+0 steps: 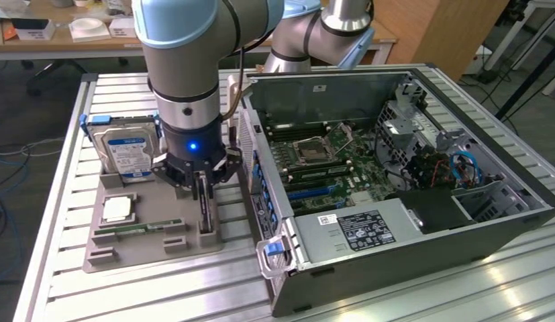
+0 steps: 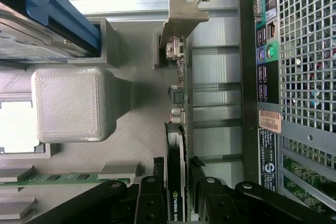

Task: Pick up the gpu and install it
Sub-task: 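Pick up the gpu and move the gpu toward the slot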

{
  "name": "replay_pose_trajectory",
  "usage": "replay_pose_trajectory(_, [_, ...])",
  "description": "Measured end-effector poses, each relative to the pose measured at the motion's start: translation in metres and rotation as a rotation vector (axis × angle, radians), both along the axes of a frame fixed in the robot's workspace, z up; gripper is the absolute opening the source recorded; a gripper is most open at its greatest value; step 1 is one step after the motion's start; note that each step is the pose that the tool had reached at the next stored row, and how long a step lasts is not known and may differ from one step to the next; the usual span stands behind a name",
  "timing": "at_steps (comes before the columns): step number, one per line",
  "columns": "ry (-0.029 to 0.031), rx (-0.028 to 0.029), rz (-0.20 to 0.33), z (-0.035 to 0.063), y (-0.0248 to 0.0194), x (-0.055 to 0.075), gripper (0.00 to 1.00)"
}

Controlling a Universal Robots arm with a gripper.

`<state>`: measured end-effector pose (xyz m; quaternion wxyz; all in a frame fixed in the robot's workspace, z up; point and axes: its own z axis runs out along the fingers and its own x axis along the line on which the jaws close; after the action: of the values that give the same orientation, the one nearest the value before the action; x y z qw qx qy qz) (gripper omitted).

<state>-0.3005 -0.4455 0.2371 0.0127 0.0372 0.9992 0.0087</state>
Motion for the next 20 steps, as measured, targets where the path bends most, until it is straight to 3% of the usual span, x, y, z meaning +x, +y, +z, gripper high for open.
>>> replay_pose_trajectory(5, [0.0003, -0.0001, 0.000, 0.0001, 0.0000, 0.0000, 0.33])
replay_pose_trajectory(8, [0.0001, -0.0001, 0.000, 0.0001, 0.0000, 0.0000, 0.26])
replay_pose_trajectory(20, [0.0000, -0.0001, 0.000, 0.0000, 0.0000, 0.0000, 0.26])
